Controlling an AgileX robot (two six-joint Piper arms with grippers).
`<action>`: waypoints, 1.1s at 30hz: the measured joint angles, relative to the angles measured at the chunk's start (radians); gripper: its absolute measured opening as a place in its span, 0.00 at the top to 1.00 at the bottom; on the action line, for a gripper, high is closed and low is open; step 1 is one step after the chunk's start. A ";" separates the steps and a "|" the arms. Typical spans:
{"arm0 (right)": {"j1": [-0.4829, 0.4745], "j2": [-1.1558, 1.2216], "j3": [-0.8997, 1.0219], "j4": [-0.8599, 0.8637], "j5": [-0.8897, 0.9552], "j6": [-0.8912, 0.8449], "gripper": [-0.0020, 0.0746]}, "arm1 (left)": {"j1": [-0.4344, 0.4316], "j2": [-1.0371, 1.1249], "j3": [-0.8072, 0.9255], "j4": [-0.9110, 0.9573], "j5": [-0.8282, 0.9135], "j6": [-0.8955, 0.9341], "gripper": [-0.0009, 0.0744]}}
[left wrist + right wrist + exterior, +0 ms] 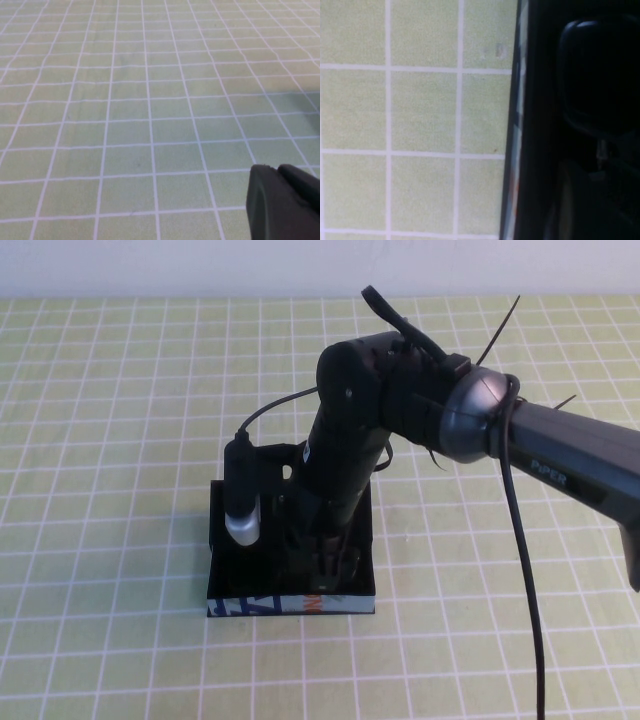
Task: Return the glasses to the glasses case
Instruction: Place the glasses in the glasses case, then close the glasses case
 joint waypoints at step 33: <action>-0.023 -0.464 -0.071 0.046 0.078 0.222 0.99 | 0.000 0.000 0.000 -0.081 -0.641 -0.136 0.99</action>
